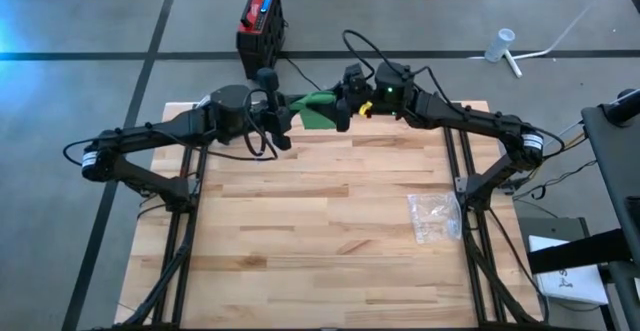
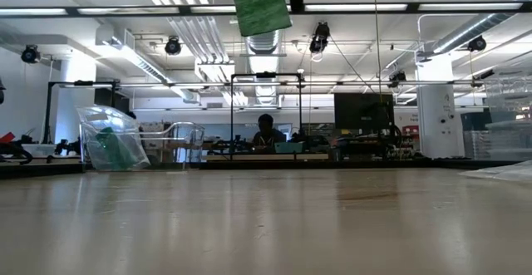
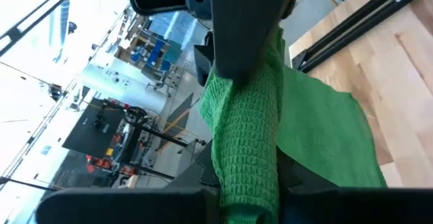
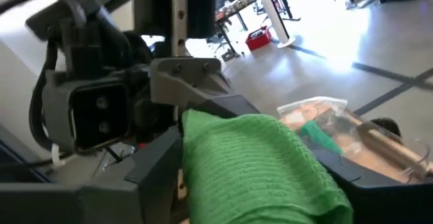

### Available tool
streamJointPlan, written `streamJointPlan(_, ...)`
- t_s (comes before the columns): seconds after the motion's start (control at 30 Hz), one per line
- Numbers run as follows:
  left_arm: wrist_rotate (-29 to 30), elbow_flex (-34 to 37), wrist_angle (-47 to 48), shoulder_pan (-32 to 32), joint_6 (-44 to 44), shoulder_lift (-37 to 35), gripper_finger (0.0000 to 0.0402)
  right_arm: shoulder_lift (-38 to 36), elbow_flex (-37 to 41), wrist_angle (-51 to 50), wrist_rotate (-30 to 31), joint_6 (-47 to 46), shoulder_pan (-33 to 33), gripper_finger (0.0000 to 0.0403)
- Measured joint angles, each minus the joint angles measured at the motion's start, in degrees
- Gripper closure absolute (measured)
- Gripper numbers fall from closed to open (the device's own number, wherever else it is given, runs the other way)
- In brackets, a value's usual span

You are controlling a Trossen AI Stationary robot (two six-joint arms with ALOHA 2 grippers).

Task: Roll bandage
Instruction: Roll the green bandage

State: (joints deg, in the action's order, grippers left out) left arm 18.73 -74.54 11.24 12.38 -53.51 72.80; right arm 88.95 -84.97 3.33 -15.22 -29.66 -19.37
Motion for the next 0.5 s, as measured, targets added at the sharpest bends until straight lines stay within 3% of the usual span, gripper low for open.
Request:
streamJointPlan(0.17, 0.46, 0.04, -1.98, 0.02, -0.25, 0.81, 0.0361, -0.11, 0.00, -0.02, 0.00, -1.80, -0.29, 0.0229)
streamJointPlan(0.3, 0.82, 0.04, -1.68, 0.02, 0.97, 1.53, 0.0330, -0.11, 0.02, -0.26, -0.47, 1.49, -0.29, 0.0296)
streamJointPlan(0.43, 0.64, 0.04, 1.74, 0.04, 5.14, 1.55, 0.0274, 0.00, 0.13, -1.15, -1.24, 10.09, -0.26, 0.0360)
streamJointPlan(0.5, 0.21, 0.04, 4.63, 0.02, 7.65, 0.96, 0.0239, 0.00, 0.13, -1.56, -2.22, 18.39, -0.14, 0.0368)
